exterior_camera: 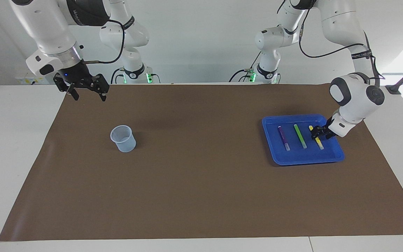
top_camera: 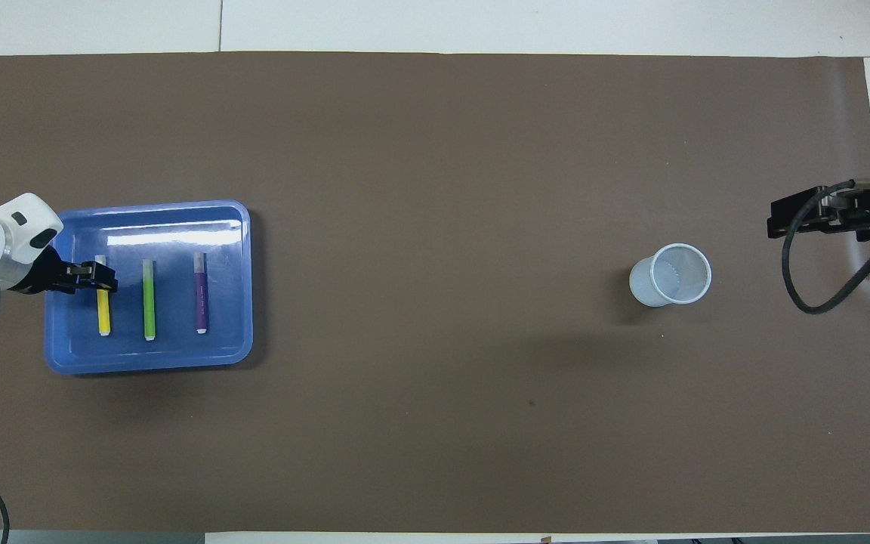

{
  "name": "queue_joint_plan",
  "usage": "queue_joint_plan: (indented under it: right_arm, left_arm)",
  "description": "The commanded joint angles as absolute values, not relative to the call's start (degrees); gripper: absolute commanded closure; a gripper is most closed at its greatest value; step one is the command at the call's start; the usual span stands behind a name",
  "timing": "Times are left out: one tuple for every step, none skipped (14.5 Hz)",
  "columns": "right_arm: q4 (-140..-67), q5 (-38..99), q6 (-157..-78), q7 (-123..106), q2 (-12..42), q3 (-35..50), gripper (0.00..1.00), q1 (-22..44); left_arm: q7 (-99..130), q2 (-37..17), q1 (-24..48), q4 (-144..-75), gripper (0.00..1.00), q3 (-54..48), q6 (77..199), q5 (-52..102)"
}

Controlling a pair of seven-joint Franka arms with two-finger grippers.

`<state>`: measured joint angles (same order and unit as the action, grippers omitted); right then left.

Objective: Transfer and insert pens with both arms
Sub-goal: 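Reach the left gripper down and grasp the yellow pen in the tray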

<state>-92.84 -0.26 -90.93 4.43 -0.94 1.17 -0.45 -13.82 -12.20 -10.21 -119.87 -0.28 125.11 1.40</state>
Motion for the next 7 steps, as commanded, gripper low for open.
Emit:
queue_joint_plan:
  right_arm:
    - [-93.7, 0.9, -91.0, 4.7, -1.8, 1.5, 0.0, -0.9]
    - [-93.7, 0.9, -91.0, 4.7, -1.8, 1.5, 0.0, -0.9]
    - [-93.7, 0.9, -91.0, 4.7, -1.8, 1.5, 0.0, -0.9]
    - [-93.7, 0.9, -91.0, 4.7, -1.8, 1.5, 0.0, -0.9]
    - [-93.7, 0.8, -91.0, 4.7, -1.8, 1.5, 0.0, -0.9]
    - [-93.7, 0.8, -91.0, 4.7, -1.8, 1.5, 0.0, -0.9]
    - [-93.7, 0.9, -91.0, 4.8, -1.8, 1.5, 0.0, -0.9]
  left_arm:
    - [-14.1, -10.8, -10.5, -122.3, 0.28, -0.4, 127.0, 1.5]
    - [-14.1, -10.9, -10.5, -122.4, 0.3, -0.4, 127.3, 1.5]
    - [-14.1, -10.9, -10.6, -122.5, 0.33, -0.4, 127.3, 1.5]
    - [-14.1, -10.9, -10.6, -122.7, 0.38, -0.4, 127.3, 1.5]
    - [-14.0, -10.9, -10.7, -122.9, 0.41, -0.4, 127.3, 1.5]
    - [-13.3, -10.9, -10.9, -123.0, 0.42, -0.4, 127.3, 1.5]
    - [-12.9, -11.0, -10.9, -123.3, 0.42, -0.4, 127.4, 1.5]
